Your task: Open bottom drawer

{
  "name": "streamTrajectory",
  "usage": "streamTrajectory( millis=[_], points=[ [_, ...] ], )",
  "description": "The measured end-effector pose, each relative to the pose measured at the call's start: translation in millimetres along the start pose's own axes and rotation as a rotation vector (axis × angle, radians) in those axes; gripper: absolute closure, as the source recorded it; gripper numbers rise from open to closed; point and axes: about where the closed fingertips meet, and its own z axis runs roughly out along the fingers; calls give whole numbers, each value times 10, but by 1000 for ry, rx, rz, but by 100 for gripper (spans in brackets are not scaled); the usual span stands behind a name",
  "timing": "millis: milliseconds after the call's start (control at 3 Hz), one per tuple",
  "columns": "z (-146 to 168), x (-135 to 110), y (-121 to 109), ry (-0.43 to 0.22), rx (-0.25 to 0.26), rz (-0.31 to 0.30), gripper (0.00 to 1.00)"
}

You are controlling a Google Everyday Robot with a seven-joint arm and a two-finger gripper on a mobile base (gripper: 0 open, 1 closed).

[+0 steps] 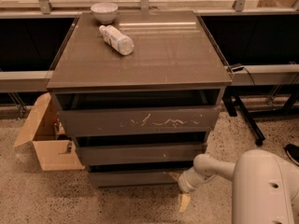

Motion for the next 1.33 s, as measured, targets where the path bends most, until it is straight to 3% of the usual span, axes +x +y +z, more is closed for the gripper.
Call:
streamTrajectory(
  millis=[667, 1000, 1333],
  points=[
    [-123, -202, -263, 76, 184, -126, 0],
    [-45, -230, -347, 27, 230, -149, 0],
    [65, -155, -471, -54, 210, -158, 0]
  ],
)
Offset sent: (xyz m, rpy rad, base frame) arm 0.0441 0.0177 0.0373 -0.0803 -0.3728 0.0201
